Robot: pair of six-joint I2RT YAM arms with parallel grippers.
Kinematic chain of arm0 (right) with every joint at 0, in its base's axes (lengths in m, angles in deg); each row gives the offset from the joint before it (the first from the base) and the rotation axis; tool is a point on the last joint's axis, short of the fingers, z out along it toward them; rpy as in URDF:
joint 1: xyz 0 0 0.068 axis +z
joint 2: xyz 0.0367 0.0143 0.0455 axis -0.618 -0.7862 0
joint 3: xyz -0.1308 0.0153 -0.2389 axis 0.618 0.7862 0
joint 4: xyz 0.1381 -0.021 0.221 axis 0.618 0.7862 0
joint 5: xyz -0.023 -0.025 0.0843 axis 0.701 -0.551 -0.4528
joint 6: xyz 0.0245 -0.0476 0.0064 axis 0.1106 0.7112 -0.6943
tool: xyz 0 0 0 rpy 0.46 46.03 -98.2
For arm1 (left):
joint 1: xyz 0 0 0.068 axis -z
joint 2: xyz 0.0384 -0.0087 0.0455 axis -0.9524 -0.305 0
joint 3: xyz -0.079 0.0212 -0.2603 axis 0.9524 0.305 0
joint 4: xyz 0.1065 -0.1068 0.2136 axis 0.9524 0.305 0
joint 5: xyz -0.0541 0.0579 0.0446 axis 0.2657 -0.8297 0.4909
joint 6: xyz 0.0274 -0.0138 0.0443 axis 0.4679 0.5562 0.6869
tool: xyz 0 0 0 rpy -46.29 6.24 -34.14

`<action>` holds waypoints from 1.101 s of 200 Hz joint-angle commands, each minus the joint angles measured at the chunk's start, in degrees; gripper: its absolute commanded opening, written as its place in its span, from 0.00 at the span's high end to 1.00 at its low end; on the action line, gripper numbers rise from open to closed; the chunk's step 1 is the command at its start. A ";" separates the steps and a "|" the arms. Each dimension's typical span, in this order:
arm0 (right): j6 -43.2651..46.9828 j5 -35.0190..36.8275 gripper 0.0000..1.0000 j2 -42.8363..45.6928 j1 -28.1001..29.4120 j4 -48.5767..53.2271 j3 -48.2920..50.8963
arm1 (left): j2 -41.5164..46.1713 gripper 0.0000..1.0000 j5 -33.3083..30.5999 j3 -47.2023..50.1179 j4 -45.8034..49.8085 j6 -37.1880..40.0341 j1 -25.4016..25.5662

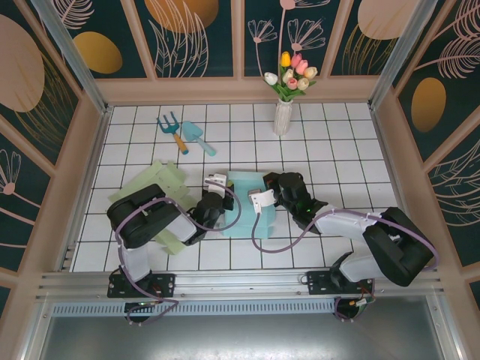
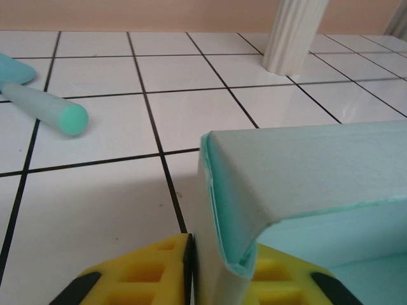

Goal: Fold the paper box

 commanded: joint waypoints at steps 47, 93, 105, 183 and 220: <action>-1.93 -0.74 1.00 1.88 -1.18 5.42 -0.12 | -3.40 1.00 -23.62 -2.81 7.82 -9.05 -0.37; -3.05 -1.07 1.00 0.42 -1.11 4.46 -0.06 | -0.86 1.00 -25.96 -4.55 16.49 -11.57 -0.37; -3.23 -1.34 1.00 0.16 -1.11 4.55 -0.12 | 0.24 0.99 -23.23 -4.00 15.15 -10.73 -0.41; -3.62 -2.27 1.00 0.40 -0.66 4.98 -0.05 | -1.49 0.64 -13.55 -6.09 8.48 -5.67 -0.36; -3.71 -2.29 1.00 0.13 -0.56 5.17 -0.20 | -5.07 0.68 -14.21 -6.83 5.34 -5.31 -0.36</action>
